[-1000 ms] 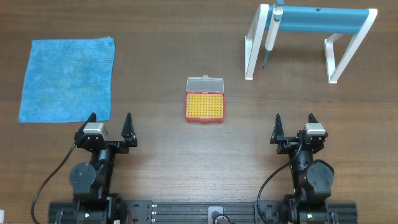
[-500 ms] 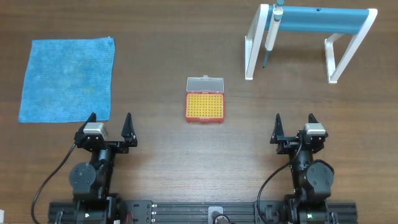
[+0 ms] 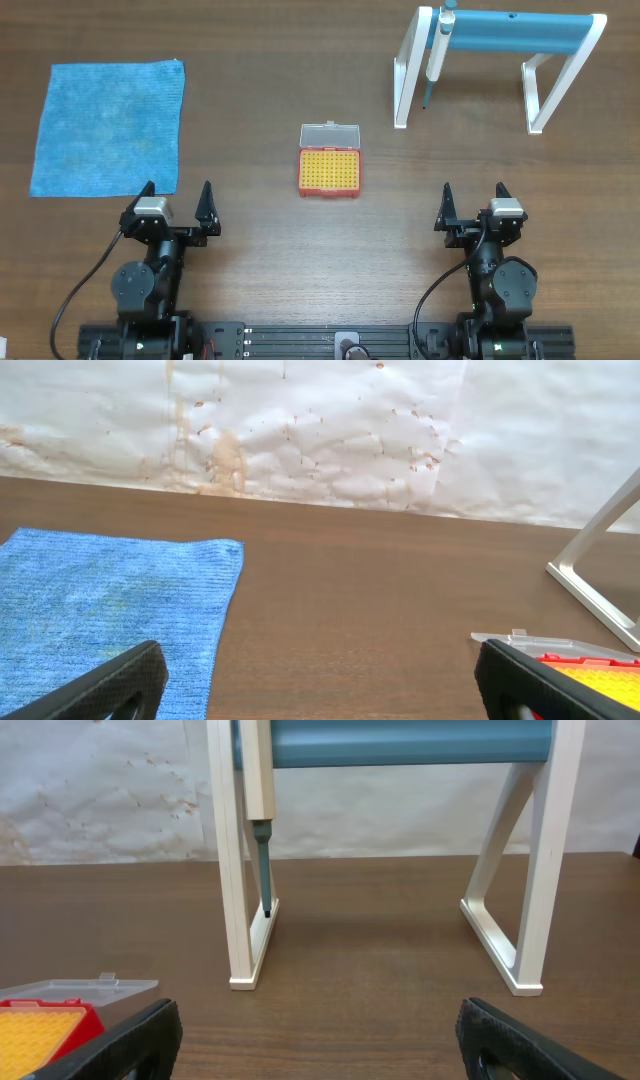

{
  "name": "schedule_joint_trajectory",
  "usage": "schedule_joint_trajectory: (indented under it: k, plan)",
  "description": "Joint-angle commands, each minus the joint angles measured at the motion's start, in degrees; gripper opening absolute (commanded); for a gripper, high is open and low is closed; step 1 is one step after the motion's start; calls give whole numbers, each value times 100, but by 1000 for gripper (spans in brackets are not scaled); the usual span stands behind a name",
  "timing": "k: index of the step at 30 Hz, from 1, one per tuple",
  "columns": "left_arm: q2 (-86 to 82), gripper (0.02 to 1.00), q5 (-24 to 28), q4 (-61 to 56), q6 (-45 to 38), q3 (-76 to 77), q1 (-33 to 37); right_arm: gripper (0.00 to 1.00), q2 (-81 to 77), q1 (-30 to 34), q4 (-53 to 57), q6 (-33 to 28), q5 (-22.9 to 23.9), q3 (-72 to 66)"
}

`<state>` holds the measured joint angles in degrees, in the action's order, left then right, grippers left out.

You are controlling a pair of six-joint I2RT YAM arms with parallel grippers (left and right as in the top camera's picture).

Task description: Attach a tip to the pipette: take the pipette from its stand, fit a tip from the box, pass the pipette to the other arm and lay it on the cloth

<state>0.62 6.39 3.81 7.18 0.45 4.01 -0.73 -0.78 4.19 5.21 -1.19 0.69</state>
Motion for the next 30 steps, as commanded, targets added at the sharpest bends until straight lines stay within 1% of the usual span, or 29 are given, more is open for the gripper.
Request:
schedule_joint_trajectory:
  k: [1,3,7,11,12,14,17,20,23,30]
  plan:
    - [-42,993,-79,33,-11,-13,-28,897,-103,-24,-50,-74,-173,11]
    - [-42,993,-79,33,-11,-13,-28,897,-437,-28,-221,-72,-273,144]
    - [-42,996,-79,33,-11,-13,-28,897,-1665,-107,-1198,-57,-295,490]
    - [-42,996,-79,33,-11,-13,-28,897,-3449,-120,-2844,-57,-295,841]
    - [-42,996,-79,33,-11,-13,-28,899,-4107,-120,-3499,-57,-295,951]
    - [-42,993,-79,33,-11,-13,-28,897,-5086,-120,-4428,-57,-297,1141]
    - [-42,993,-79,33,-11,-13,-28,899,-6365,-120,-5469,-57,-297,1495]
    - [-42,993,-79,33,-11,-13,-28,897,-7486,-120,-6236,-57,-297,1978]
    - [-42,993,-79,33,-11,-13,-28,897,-8179,-120,-6518,-57,-295,2435]
    - [-42,996,-79,33,-11,-13,-28,897,-8771,-247,-6446,-59,-293,3012]
